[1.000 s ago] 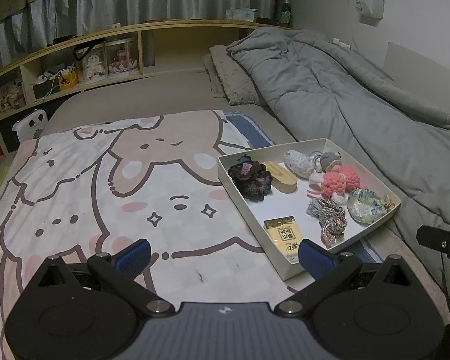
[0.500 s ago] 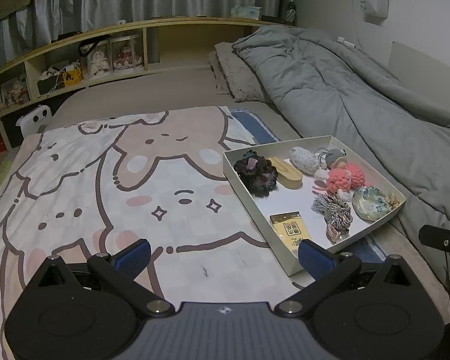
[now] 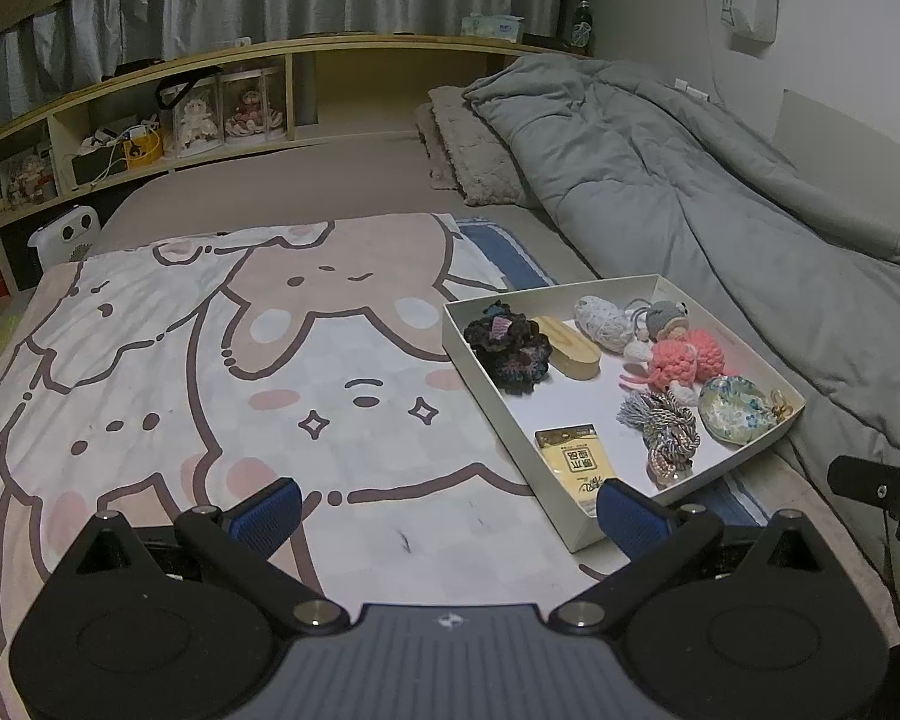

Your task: Organize objects

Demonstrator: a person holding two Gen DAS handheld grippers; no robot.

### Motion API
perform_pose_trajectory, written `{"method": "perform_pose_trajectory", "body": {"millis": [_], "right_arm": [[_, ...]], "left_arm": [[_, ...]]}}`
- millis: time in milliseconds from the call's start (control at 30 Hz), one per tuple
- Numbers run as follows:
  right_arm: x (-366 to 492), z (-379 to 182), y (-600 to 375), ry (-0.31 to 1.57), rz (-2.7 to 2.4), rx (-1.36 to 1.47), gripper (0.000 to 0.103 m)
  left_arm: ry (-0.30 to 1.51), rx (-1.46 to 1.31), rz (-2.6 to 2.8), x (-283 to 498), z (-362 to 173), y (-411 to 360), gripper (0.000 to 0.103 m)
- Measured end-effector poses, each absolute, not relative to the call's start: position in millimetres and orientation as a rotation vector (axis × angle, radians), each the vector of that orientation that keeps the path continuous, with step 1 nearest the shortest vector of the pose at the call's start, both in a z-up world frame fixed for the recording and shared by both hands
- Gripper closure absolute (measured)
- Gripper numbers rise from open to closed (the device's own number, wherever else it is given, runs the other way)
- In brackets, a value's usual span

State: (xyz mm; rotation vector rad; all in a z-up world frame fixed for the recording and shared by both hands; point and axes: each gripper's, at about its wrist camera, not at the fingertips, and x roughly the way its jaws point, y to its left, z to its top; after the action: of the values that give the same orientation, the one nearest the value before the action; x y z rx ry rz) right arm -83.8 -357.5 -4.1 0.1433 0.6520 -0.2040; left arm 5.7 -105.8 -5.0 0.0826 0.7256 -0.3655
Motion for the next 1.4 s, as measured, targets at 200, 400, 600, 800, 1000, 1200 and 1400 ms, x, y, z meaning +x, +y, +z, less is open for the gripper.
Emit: {"method": "perform_pose_trajectory", "body": {"millis": [200,400,600,800,1000,1200,1400], "right_arm": [[-85.2,-3.0,-357.7,0.645,-0.201,0.149,0.001],[-87.2,-2.7,-360.5,0.636,-0.199,0.172,0.001],[-87.4,-3.0,-359.8,0.630,-0.199,0.172,0.001],[-88.6,-2.9,-359.0,0.627,-0.200,0.171,0.001],[-89.2,-3.3,-361.3,0.625,-0.200,0.180,0.001],[-89.0,-2.8,-360.6,0.627,-0.201,0.169,0.001],[-89.0,-2.9,-359.6,0.626,-0.201,0.171,0.001]], "left_arm": [[0.727,0.083,-0.357,5.8,-5.8,-105.3,0.000],[0.727,0.095,-0.358,6.3,-6.5,-106.9,0.000],[0.726,0.099,-0.357,6.4,-6.3,-108.4,0.000],[0.725,0.102,-0.354,5.6,-6.4,-109.0,0.000],[0.727,0.106,-0.352,5.4,-6.8,-107.9,0.000],[0.727,0.105,-0.353,5.5,-6.7,-107.5,0.000],[0.727,0.106,-0.352,5.6,-6.7,-107.5,0.000]]}}
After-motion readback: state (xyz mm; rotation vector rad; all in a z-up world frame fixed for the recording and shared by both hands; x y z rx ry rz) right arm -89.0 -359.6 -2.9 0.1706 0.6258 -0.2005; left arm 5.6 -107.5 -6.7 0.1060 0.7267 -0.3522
